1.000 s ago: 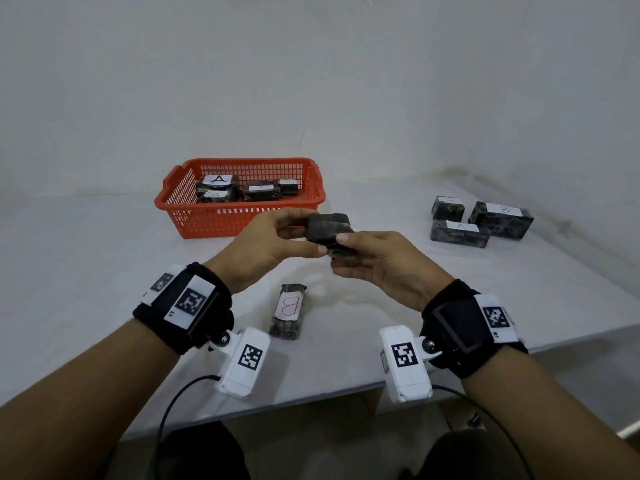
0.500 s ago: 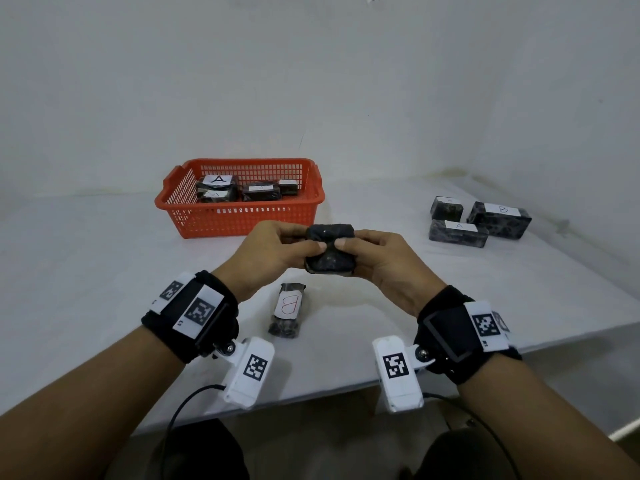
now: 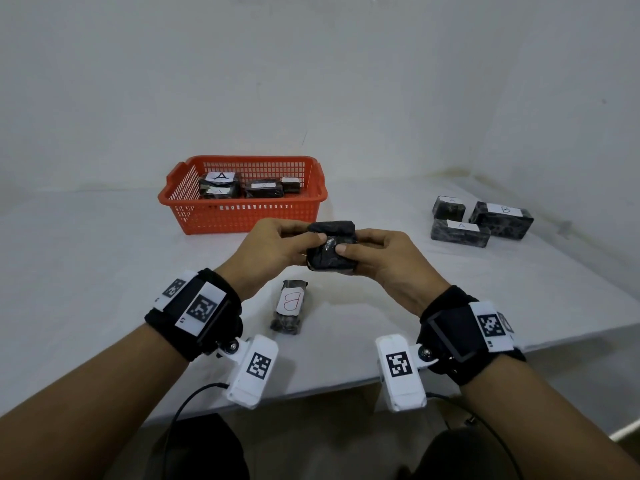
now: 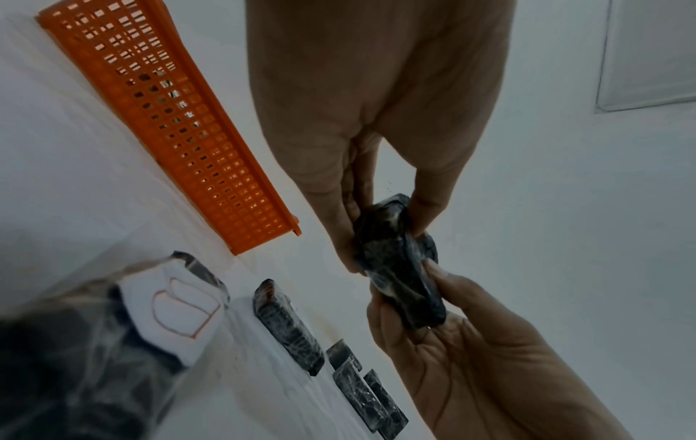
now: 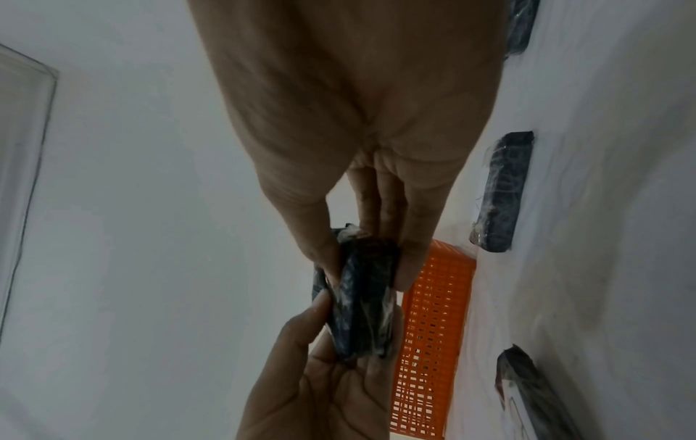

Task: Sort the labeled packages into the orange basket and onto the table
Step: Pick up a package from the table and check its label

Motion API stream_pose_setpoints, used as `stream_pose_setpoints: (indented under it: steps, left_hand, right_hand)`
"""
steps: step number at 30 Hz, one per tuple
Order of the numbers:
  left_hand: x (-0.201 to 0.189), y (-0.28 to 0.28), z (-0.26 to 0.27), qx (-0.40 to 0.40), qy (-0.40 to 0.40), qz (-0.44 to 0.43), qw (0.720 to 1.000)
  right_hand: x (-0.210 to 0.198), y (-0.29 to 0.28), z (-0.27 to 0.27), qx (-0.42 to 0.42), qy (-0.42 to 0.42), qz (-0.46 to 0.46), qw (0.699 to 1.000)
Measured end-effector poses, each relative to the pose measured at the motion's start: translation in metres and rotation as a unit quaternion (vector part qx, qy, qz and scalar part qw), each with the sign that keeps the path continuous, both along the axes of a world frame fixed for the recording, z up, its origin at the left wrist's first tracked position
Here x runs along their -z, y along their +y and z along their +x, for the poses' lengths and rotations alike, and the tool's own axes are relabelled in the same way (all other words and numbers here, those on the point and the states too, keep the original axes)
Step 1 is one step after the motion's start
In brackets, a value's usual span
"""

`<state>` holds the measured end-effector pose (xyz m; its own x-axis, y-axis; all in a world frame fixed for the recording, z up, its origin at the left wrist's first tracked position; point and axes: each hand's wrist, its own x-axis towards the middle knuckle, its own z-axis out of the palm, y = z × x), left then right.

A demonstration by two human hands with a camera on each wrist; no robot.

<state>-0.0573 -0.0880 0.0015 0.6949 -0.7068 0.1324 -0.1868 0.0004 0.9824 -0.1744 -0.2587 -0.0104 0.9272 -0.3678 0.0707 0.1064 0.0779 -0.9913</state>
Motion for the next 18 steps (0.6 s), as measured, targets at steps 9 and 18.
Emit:
stream_pose_setpoints:
  steps: [9,18]
  left_hand:
    - [-0.0007,0.0014,-0.0010,0.000,0.004,0.001,1.000]
    - [0.0019,0.0009,-0.0052,0.033,0.021,0.013,0.999]
  right_hand:
    - [-0.0031,0.0009,-0.0005,0.004,0.009,-0.011,1.000]
    - [0.0018,-0.0008,-0.0006,0.056,-0.010,-0.045,0.997]
